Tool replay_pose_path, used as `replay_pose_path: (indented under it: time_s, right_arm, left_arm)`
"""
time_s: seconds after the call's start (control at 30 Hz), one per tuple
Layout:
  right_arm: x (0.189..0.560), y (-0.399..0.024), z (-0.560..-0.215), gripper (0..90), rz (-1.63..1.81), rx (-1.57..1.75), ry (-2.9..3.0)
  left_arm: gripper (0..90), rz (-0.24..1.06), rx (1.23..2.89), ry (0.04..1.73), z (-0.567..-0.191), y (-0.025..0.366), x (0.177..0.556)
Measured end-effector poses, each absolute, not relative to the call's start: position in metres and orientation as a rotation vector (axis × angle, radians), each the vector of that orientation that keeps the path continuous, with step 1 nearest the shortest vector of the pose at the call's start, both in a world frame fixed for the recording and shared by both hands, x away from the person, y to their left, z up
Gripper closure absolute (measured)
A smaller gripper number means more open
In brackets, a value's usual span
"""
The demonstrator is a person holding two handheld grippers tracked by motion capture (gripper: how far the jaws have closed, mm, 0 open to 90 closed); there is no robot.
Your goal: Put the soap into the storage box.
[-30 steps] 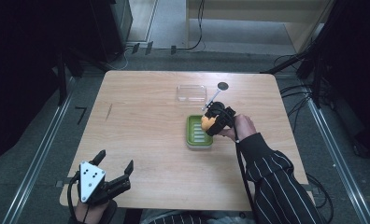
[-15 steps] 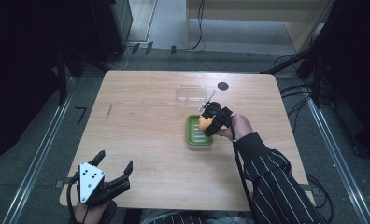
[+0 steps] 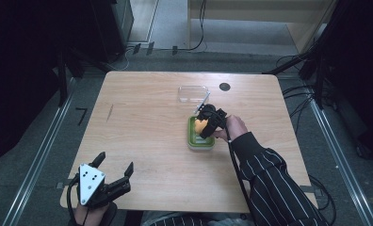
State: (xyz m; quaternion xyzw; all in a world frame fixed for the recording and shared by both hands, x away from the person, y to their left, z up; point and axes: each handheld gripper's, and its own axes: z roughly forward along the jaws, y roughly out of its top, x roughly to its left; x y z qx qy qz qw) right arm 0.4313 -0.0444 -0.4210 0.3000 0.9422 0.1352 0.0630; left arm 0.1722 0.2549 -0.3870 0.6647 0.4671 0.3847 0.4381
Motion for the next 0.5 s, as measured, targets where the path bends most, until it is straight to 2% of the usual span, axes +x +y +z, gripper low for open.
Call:
replay_pose_path:
  time_s: [0.5]
  right_arm:
    - [0.4353,-0.0360,-0.4302,40.0,0.374,0.946,2.850]
  left_arm:
    - [13.6,0.956,1.654,1.160,-0.3870,0.2556,0.1722]
